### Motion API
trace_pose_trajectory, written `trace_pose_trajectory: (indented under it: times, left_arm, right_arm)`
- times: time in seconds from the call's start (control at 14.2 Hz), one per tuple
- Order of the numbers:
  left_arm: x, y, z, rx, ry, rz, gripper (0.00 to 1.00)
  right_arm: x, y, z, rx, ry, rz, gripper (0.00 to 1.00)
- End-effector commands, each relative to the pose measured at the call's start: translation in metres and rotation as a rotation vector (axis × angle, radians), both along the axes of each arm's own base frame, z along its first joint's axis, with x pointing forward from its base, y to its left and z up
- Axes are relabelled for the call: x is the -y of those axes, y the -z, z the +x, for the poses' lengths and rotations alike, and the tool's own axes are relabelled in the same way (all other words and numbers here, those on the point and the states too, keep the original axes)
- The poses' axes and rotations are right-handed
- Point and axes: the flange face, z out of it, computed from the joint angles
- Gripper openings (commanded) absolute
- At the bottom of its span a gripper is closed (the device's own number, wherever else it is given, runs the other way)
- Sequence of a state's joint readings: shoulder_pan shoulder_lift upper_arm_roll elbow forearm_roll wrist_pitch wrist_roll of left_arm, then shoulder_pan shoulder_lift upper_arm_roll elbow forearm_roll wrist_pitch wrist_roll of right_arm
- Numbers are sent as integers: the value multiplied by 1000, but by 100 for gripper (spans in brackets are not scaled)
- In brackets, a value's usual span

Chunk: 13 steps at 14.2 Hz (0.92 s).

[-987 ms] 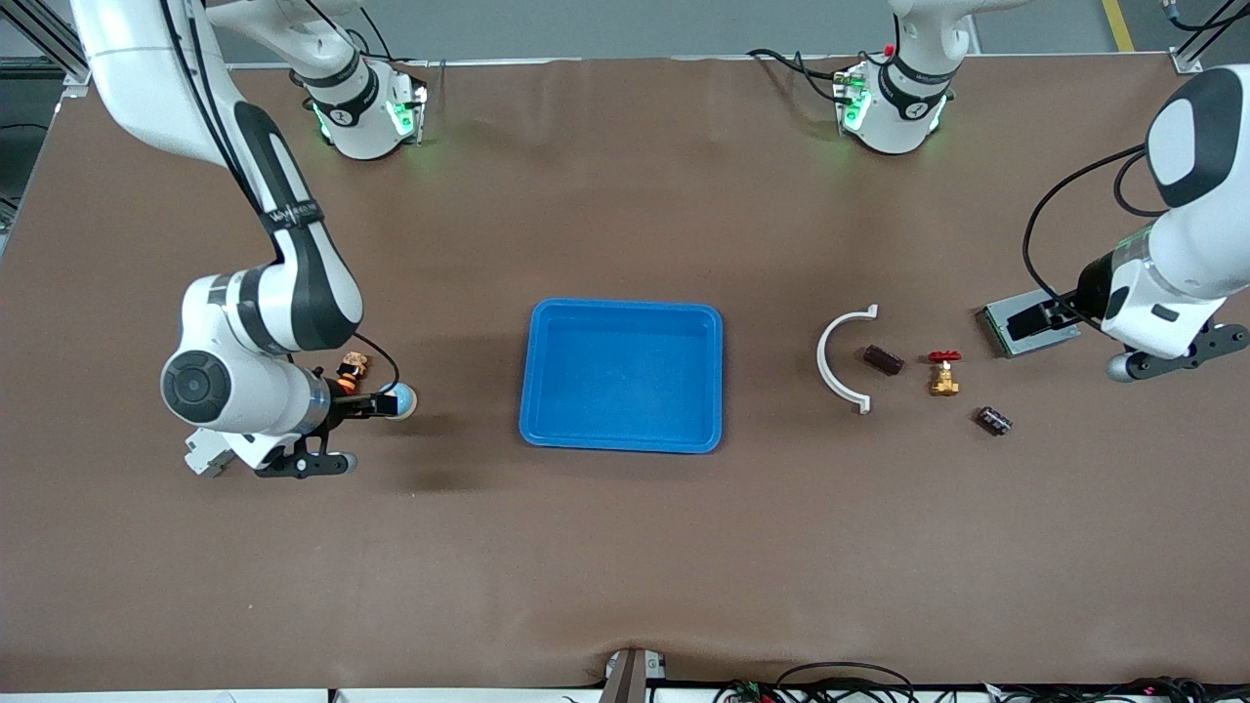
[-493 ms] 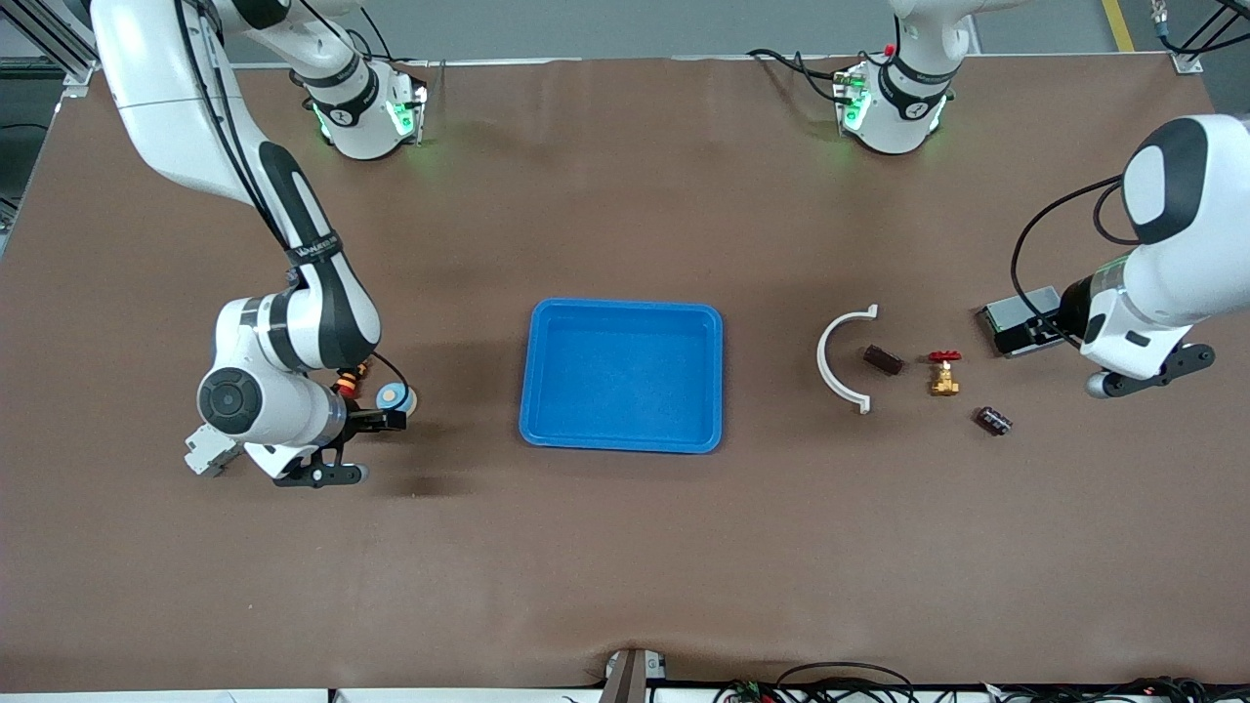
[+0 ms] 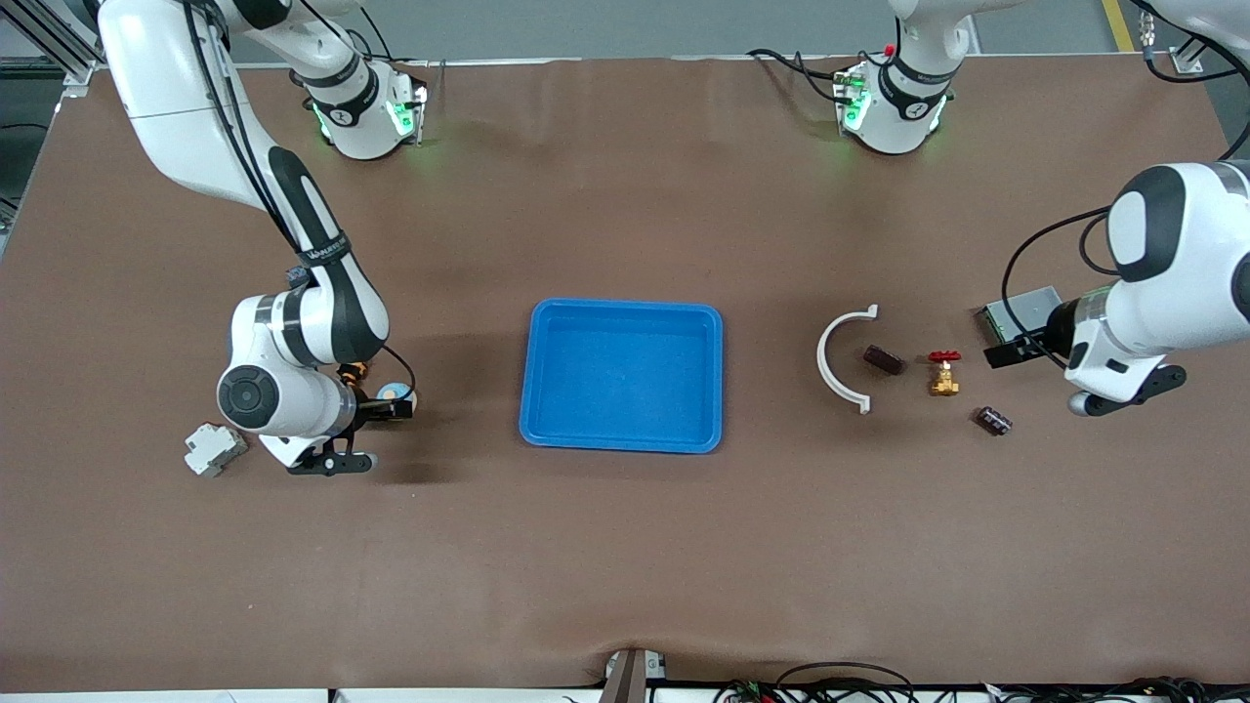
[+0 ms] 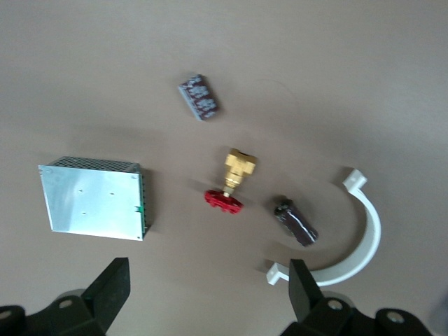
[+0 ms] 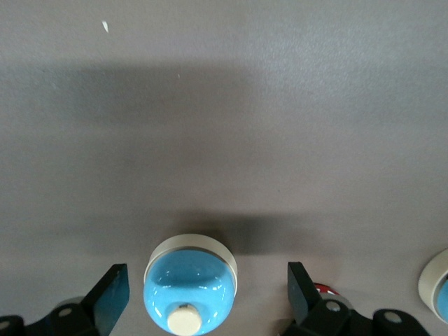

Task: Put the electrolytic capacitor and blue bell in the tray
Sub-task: 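Grasp the blue dome with the right gripper while the left gripper nears a capacitor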

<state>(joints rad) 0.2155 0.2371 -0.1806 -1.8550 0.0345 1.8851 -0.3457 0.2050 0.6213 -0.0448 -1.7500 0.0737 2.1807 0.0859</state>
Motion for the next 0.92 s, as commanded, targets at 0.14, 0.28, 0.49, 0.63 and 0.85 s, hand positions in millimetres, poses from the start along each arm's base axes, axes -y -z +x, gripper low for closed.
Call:
trace_pose_trajectory:
  times: [0.14, 0.28, 0.49, 0.63, 0.85]
  left_arm:
    - [-9, 35, 9, -13, -5, -8, 100]
    - [-12, 51, 10, -19, -18, -18, 100]
    - [-13, 71, 7, -7, -79, -48, 100]
    - [-13, 87, 10, -7, -106, -52, 100]
    - [-22, 101, 13, -3, -161, -45, 100]
  right_arm:
    - [-5, 8, -7, -18, 0, -3, 100]
    - [-10, 10, -8, -21, -5, -4, 100]
    - [-19, 15, -11, -30, -20, -7, 100]
    - [-18, 15, -11, -30, -19, -7, 100]
    - [-17, 23, -13, -40, -19, -10, 100]
